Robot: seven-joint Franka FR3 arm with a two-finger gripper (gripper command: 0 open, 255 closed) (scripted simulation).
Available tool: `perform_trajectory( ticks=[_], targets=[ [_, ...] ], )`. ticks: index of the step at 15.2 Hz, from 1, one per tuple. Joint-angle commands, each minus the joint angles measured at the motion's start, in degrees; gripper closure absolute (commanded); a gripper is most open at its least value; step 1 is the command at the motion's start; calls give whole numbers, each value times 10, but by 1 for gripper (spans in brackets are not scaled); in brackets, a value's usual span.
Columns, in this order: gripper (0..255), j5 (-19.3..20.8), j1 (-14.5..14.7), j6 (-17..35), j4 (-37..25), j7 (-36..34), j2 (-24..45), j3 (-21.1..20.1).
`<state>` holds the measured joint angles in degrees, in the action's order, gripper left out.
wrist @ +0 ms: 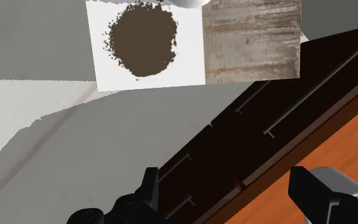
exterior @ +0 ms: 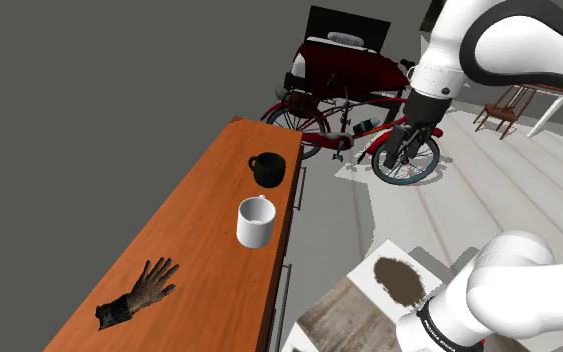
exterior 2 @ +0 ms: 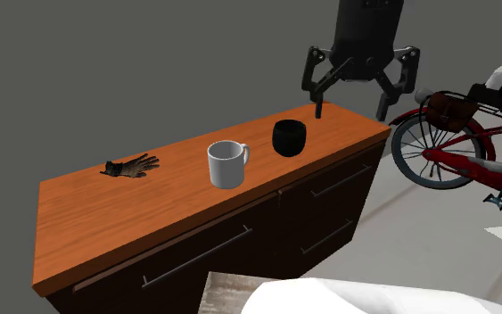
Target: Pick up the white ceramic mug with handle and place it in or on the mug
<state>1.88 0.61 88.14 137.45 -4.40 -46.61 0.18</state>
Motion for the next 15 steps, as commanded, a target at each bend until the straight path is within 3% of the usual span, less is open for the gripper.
perform_trajectory(
  ticks=[1, 15],
  targets=[
    [0, 0, 0, 0, 0, 0, 0, 0],
    [0, -62, 56, 189, -17, -88, 206, -110]
  ],
)
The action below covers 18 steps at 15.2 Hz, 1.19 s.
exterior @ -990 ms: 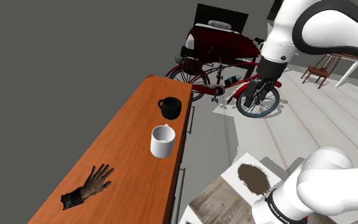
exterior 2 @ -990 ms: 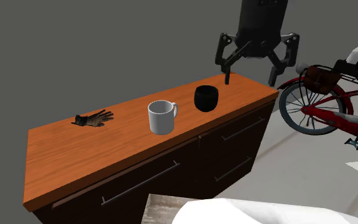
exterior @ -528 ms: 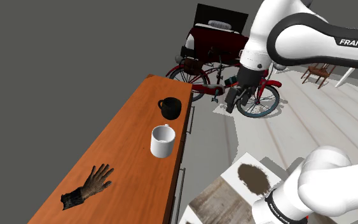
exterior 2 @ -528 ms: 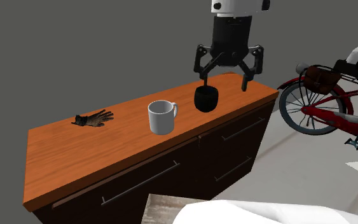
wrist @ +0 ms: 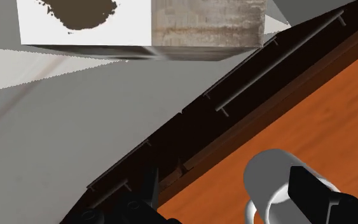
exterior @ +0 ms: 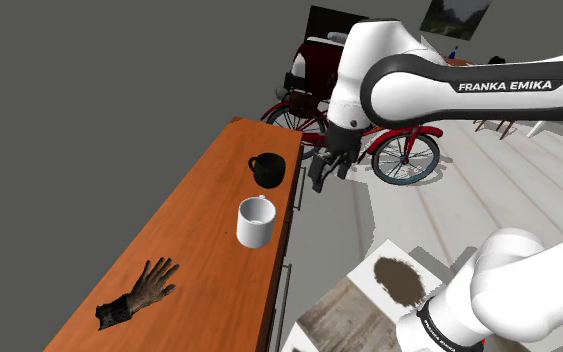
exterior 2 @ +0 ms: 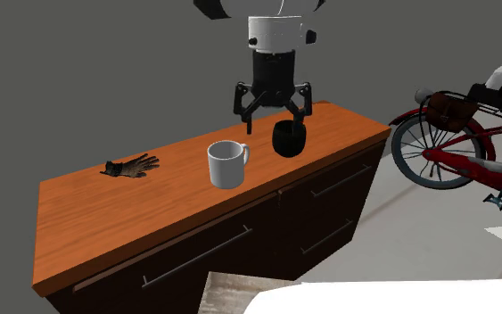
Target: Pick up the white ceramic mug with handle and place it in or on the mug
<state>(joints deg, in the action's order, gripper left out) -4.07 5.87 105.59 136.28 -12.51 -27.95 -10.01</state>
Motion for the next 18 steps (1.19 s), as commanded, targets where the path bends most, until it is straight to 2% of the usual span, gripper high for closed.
perform_trajectory(
  ticks=[1, 8, 16, 18],
  targets=[
    [0, -3, 6, 26, -12, -13, 37, -16],
    [0, 6, 24, 98, -74, -62, 171, -66],
    [0, 57, 53, 147, -183, -128, 336, -105],
    [0, 60, 54, 162, -175, -130, 343, -104]
  ],
)
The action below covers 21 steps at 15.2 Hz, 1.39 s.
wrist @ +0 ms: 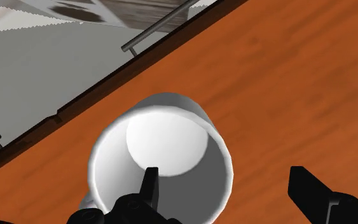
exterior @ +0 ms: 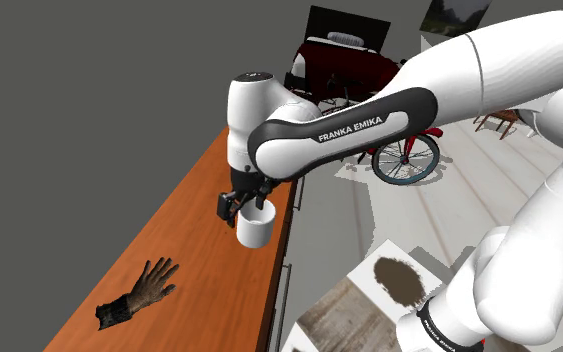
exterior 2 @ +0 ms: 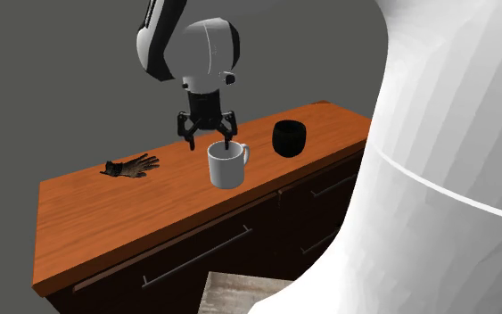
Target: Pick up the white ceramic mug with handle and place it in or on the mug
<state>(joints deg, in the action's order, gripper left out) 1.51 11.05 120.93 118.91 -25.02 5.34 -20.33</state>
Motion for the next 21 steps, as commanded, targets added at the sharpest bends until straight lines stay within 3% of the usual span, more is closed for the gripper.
perform_trajectory(
  ticks=[1, 6, 14, 15, 21],
  targets=[
    [0, 5, 2, 16, 3, -6, 13, -1],
    [0, 13, 4, 49, 21, -11, 30, 0],
    [0, 13, 4, 49, 21, -11, 30, 0],
    [255, 13, 4, 49, 21, -11, 30, 0],
    [255, 13, 4, 49, 21, -11, 30, 0]
  ],
)
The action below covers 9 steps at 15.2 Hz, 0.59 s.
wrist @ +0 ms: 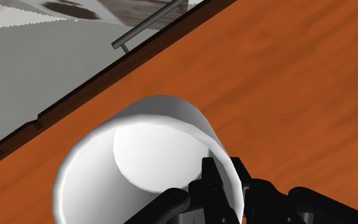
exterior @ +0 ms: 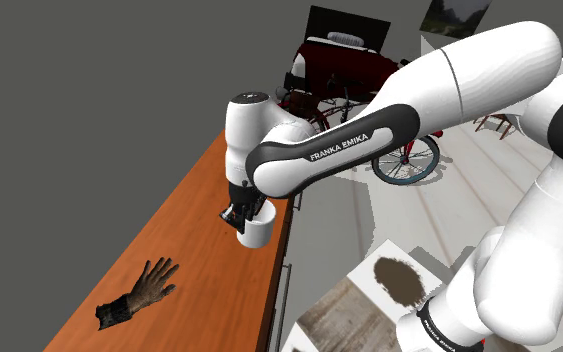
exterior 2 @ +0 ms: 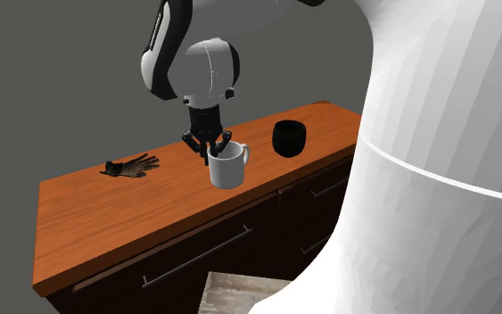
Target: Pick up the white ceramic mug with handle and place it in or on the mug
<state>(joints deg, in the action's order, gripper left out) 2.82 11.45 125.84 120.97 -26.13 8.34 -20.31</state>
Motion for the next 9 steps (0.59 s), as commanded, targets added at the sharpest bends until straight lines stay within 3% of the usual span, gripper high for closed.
perform_trajectory(
  ticks=[1, 9],
  targets=[
    [255, 0, 0, 0, 0, 0, 0, 0],
    [255, -11, -2, -43, -20, 8, -25, -2]
  ],
)
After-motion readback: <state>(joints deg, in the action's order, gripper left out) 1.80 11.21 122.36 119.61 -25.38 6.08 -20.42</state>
